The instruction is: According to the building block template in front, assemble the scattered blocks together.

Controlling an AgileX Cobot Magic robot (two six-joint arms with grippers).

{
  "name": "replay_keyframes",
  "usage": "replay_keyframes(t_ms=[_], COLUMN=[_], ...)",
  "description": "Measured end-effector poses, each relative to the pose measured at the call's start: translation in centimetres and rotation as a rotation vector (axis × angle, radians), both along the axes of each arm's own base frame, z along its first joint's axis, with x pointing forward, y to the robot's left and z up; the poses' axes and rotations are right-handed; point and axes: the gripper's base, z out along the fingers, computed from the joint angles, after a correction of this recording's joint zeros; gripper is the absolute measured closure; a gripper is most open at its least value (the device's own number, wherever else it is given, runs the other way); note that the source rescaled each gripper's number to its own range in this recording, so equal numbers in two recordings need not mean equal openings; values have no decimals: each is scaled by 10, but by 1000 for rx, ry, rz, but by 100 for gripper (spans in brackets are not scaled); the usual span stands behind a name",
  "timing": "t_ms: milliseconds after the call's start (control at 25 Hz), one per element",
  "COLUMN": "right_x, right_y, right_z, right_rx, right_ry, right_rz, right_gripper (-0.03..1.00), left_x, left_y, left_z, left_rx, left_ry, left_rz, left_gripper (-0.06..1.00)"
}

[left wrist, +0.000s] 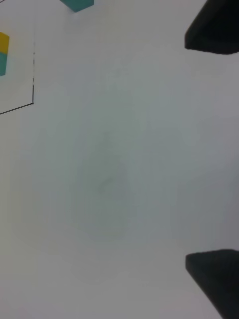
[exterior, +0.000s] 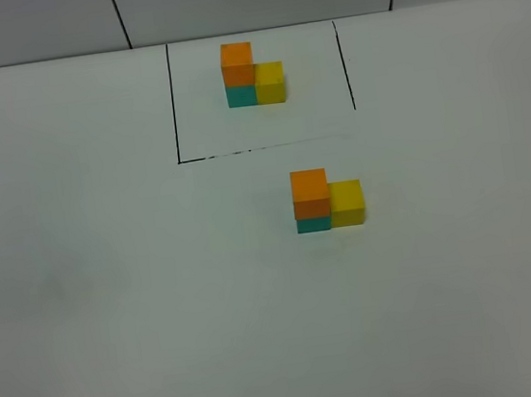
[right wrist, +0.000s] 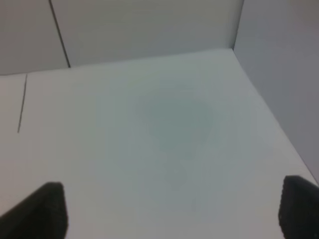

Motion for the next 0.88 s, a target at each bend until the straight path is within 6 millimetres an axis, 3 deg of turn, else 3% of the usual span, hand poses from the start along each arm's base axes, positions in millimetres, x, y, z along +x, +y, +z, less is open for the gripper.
replay_keyframes(t_ms=[360,560,880], right_x=[-49,-50,-49], right_y=[5,7,9], right_z=[-24,-44,-48], right_rx=[8,28,31], right_ry=[-55,30,43], right_rz=[8,19,45], right_gripper=[19,19,19], left_x=[0,0,0], left_y=[0,0,0], left_z=[0,0,0], left_rx=[0,0,0], left_ry=[0,0,0], left_rz=[0,0,0], left_gripper=[15,15,15])
